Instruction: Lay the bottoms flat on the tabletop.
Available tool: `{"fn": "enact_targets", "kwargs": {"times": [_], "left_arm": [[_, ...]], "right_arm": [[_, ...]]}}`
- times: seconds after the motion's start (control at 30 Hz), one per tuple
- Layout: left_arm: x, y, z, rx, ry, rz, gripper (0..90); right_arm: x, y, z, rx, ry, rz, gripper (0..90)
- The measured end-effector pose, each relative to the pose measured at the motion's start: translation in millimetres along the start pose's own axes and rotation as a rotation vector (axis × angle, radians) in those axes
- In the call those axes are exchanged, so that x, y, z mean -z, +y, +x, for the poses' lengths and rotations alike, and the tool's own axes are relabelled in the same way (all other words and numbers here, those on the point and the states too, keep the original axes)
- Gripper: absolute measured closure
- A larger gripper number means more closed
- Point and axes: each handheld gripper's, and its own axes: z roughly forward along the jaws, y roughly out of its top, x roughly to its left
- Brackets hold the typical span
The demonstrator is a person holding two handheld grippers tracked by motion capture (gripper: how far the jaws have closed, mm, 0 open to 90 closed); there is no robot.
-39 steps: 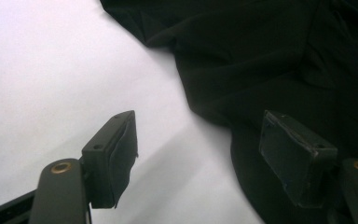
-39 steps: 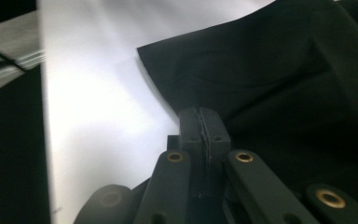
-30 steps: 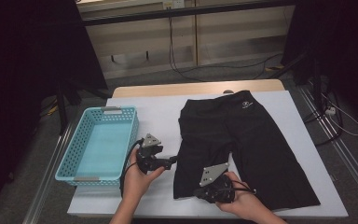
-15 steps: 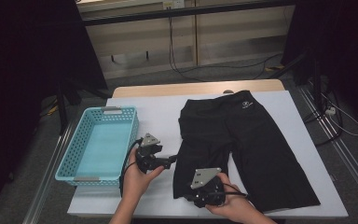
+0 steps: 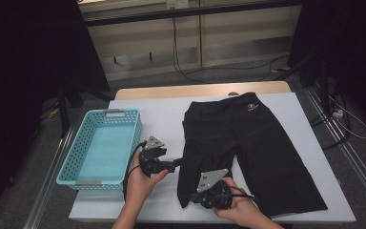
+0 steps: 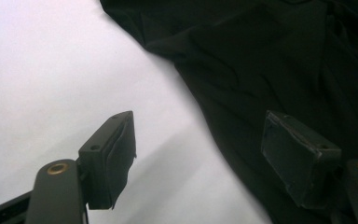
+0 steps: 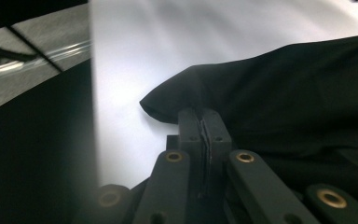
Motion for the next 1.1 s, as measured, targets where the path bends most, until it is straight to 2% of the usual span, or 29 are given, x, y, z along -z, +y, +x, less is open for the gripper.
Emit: {"fn": "enact_targets", "kwargs": {"times": [0.07,0.2,0.27,0.33,0.37,0.4,0.47,0.5,0.53,0.63,0.73,0.8,0.9,1.1], "left_arm": [[-3.8,-0.4,-2.0,0.02,-0.013,0.006,30.0],[-15.5,1.0,-5.0,0.031,-0.021,0.017,37.0],[-21.1,1.8,-6.4,0.035,-0.031,0.025,44.5],[-27.9,2.5,-7.3,0.023,-0.021,0.039,48.1],[-30.6,2.6,-7.5,0.025,-0.028,0.053,55.1],[-33.5,2.4,-7.5,0.023,-0.015,0.052,57.8],[-36.5,2.5,-7.6,0.022,-0.003,0.055,60.1],[-36.3,3.0,-7.6,0.016,-0.003,0.061,65.6],[-36.4,3.3,-7.8,0.025,-0.02,0.068,71.1],[-36.9,4.1,-9.2,0.006,-0.017,0.082,78.4],[-37.4,4.4,-9.4,0.039,-0.064,0.093,89.5],[-36.8,5.5,-10.4,0.039,-0.064,0.1,89.8],[-30.3,7.6,-8.9,0.065,-0.076,0.081,90.0],[-19.7,4.1,-5.2,0.07,-0.081,0.091,90.0]], "right_arm": [[2.1,-1.9,2.7,0.011,0.001,0.006,89.2],[3.9,-3.1,1.2,-0.002,0.025,-0.003,89.2],[5.2,-2.9,1.3,-0.003,0.026,-0.006,89.1],[6.6,-2.8,1.4,-0.002,0.027,-0.012,89.1],[7.1,-2.6,1.6,-0.004,0.025,-0.012,89.1],[7.8,-2.4,1.8,-0.005,0.027,-0.013,89.1],[8.8,-2.3,1.7,0.002,0.038,-0.017,89.1],[9.4,-2.3,2.2,-0.003,0.044,-0.019,89.1],[9.9,-2.3,2.9,-0.002,0.046,-0.017,89.1],[10.7,-2.2,4.2,-0.002,0.053,-0.022,89.1],[10.8,-1.7,5.7,-0.002,0.057,-0.024,89.1],[11.2,-1.4,6.6,0.0,0.062,-0.023,89.1],[12.7,-1.2,7.2,0.001,0.069,-0.027,89.1],[16.0,0.2,8.8,-0.002,0.094,-0.042,89.1]]}}
